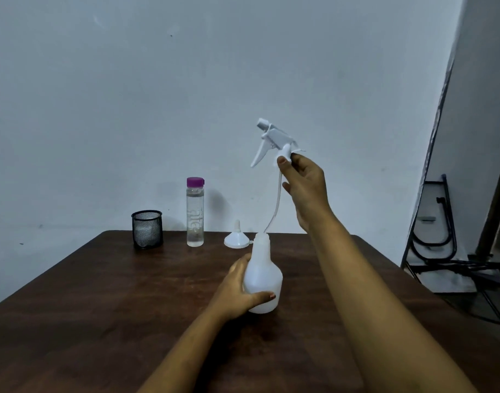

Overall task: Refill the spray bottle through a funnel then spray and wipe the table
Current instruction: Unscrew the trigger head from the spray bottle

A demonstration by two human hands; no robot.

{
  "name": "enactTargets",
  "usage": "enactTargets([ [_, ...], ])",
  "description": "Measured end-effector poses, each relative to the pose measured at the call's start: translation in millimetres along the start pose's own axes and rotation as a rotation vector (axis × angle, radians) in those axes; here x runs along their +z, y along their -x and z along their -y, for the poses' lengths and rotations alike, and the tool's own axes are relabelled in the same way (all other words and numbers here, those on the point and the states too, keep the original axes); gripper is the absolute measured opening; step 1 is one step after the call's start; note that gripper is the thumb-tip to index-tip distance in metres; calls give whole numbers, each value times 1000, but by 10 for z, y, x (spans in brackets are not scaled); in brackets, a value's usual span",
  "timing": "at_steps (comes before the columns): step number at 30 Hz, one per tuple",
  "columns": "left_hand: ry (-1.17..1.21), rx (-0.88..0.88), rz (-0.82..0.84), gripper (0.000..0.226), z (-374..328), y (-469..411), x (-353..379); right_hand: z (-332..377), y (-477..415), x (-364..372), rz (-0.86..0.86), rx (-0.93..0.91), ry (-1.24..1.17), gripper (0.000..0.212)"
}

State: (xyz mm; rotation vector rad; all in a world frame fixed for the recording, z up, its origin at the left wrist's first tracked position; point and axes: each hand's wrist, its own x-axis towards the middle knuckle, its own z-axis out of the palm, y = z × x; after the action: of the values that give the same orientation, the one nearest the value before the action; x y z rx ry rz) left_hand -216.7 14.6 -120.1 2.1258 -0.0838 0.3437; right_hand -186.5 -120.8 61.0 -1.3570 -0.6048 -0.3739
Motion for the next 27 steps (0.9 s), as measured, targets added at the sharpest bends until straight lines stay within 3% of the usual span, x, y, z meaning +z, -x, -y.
enactTargets([
  [4,2,-17,26,96,-40,-12,-21,259,-132,-83,-11,-39,7,9],
  [9,-26,-34,51,96,-103,-44,-91,430,-172,-255,-24,-84,86,25],
  [14,-51,-52,69,94,-185,-76,-115,527,-165,-422,-55,-139,108,7],
  [16,-48,-46,67,92,-202,-73,-109,449,-157,-511,-71,-154,125,4],
  [23,-26,-61,60,94,-200,-71,-109,24,54,-829,-305,-168,123,28],
  [27,2,-58,57,92,-187,-64,-91,-413,231,-919,-291,-168,223,32],
])
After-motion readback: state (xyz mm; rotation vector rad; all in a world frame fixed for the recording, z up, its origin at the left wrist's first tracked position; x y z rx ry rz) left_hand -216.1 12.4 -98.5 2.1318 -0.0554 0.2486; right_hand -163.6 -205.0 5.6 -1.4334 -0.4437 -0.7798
